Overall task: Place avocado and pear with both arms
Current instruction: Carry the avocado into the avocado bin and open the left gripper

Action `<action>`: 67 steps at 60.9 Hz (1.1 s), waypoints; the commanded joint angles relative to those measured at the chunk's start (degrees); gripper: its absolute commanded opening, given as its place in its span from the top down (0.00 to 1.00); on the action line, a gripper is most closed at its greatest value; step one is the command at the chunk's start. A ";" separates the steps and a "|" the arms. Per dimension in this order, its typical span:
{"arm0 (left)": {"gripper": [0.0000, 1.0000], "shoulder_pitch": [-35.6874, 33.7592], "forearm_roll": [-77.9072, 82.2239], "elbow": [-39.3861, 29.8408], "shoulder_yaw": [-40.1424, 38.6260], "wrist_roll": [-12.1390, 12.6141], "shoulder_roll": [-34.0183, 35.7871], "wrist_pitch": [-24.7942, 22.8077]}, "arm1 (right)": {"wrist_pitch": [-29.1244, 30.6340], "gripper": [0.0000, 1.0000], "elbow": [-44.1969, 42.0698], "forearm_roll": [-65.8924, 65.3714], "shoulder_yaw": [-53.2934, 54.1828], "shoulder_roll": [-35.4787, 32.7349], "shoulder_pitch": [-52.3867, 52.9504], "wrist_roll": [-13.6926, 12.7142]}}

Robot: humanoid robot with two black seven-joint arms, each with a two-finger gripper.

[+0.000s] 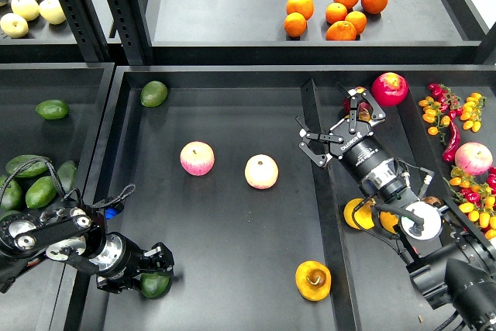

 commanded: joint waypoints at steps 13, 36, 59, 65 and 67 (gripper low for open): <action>0.61 -1.12 0.04 -0.37 -2.20 0.00 0.67 0.00 | 0.00 0.01 0.00 -0.07 0.00 0.00 -0.09 0.00; 0.64 -5.86 -1.54 -0.89 -7.39 0.00 8.31 0.00 | 0.00 0.01 0.00 0.02 0.00 0.00 -0.17 0.00; 0.64 -9.64 -8.40 -1.07 -11.87 0.00 24.57 0.00 | 0.00 0.01 0.08 0.02 -0.09 0.00 -0.17 -0.09; 0.64 -9.47 -10.07 -0.72 -12.75 0.00 28.18 0.00 | 0.00 0.01 0.08 0.02 -0.09 0.00 -0.17 -0.09; 0.64 -9.47 -10.94 -0.63 -12.75 0.00 28.97 0.00 | 0.00 0.01 0.08 0.02 -0.09 0.00 -0.17 -0.18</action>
